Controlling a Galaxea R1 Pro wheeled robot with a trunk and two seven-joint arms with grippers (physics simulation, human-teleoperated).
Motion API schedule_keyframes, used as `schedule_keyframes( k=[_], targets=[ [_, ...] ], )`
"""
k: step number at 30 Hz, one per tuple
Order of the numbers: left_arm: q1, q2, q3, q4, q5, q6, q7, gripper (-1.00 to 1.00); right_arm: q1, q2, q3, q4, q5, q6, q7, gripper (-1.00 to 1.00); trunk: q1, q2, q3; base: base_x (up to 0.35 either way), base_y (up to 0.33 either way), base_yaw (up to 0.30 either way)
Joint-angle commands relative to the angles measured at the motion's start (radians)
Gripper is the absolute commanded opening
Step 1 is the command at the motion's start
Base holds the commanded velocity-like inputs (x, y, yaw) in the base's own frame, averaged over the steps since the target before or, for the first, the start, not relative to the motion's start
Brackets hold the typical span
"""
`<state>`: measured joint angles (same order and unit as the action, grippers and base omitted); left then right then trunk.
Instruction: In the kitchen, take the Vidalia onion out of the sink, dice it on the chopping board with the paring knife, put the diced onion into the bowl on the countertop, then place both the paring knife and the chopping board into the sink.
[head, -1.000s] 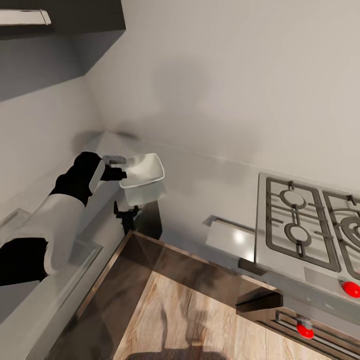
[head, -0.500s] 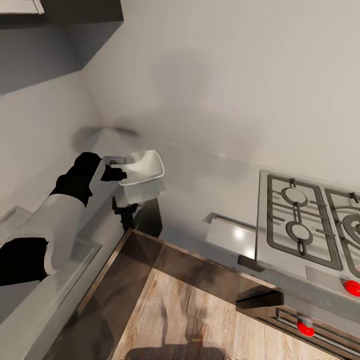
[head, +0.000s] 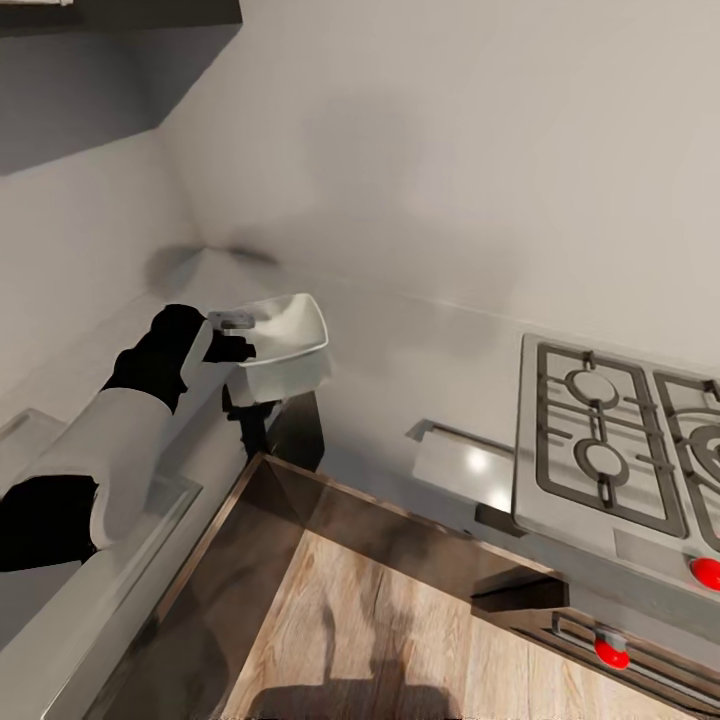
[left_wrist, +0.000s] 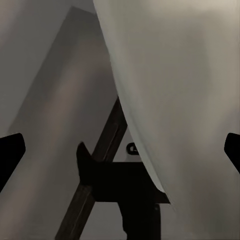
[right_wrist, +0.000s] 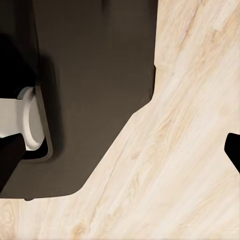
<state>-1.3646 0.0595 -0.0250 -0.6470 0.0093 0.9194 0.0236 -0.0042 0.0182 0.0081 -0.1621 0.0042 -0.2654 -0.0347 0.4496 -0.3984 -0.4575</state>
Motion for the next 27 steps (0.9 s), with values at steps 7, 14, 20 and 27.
schedule_keyframes(
  k=[7, 14, 20, 27],
  targets=[
    [-0.001, 0.0, -0.003, -0.001, 0.001, 0.004, 0.002, 1.0, 0.0, 0.0, 0.001, 0.0, 0.0, -0.003, -0.004, 1.0, 0.0, -0.002, -0.011, 0.0, 0.0, 0.0],
    [-0.001, 0.0, -0.002, -0.003, 0.001, 0.004, 0.002, 1.0, 0.0, 0.0, 0.001, 0.001, 0.0, -0.003, -0.004, 1.0, 0.0, -0.002, -0.021, 0.0, 0.0, 0.0],
    [-0.001, 0.0, -0.002, -0.009, -0.001, 0.005, 0.003, 1.0, 0.0, 0.0, 0.001, 0.0, 0.0, -0.003, -0.004, 1.0, 0.0, -0.002, -0.029, 0.0, 0.0, 0.0],
    [-0.001, 0.0, -0.001, -0.028, -0.002, 0.008, 0.004, -1.0, 0.0, 0.0, 0.001, 0.0, 0.0, -0.003, -0.004, 1.0, 0.0, -0.002, -0.038, 0.0, 0.0, 0.0]
  ],
)
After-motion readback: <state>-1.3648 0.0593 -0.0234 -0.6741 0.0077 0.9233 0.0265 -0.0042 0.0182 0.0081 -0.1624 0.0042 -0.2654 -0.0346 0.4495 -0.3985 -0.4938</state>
